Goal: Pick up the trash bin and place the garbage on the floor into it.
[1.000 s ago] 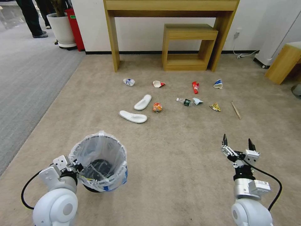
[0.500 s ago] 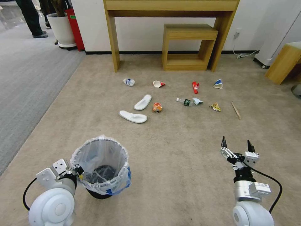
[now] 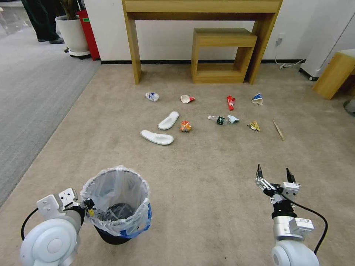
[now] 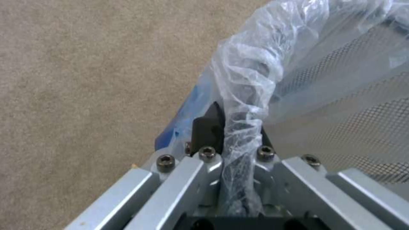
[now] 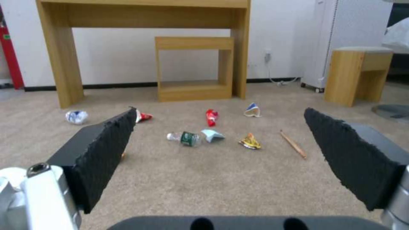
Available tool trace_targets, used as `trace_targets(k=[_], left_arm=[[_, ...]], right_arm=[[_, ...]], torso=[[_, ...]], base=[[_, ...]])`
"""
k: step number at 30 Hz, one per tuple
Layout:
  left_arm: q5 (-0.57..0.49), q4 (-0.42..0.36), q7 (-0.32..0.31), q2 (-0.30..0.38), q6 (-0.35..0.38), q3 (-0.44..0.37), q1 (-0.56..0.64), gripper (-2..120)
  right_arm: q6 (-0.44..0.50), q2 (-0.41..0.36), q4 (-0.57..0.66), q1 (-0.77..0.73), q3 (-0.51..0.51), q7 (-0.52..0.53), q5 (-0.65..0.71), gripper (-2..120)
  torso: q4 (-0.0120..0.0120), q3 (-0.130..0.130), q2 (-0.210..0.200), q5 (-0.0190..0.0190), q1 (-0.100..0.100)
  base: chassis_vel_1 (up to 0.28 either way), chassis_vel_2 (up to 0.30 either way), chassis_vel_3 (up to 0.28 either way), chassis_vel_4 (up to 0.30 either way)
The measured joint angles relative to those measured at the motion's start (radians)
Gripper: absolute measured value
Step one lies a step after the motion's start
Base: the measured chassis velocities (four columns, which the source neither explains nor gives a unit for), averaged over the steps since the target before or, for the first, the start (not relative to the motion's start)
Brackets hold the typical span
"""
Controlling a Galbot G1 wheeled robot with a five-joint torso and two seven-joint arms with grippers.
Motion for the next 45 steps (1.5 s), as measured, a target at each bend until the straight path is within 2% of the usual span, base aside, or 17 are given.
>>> trace_targets(k=[14, 34, 45], left_arm=[[-0.013, 0.000, -0.006, 0.035, 0.000, -0.016, -0.019, 1], [0.027, -0.003, 0.016, 0.019, -0.001, -0.009, -0.017, 1], [0.023, -0.033, 0.015, 0.018, -0.002, -0.029, -0.013, 1]], right_arm=[[0.007, 0.001, 0.001, -0.006, -0.005, -0.001, -0.004, 100], [0.006, 0.006, -0.004, -0.002, -0.021, -0.003, -0.018, 100], [0.014, 0.002, -0.003, -0.005, -0.024, -0.004, -0.016, 100]], torso=[[0.0000, 0.000, 0.000, 0.0001, 0.000], [0.0000, 0.000, 0.000, 0.0001, 0.000], [0.0000, 0.000, 0.000, 0.0001, 0.000]], base=[[0.000, 0.000, 0.000, 0.000], [0.000, 0.000, 0.000, 0.000], [0.000, 0.000, 0.000, 0.000]])
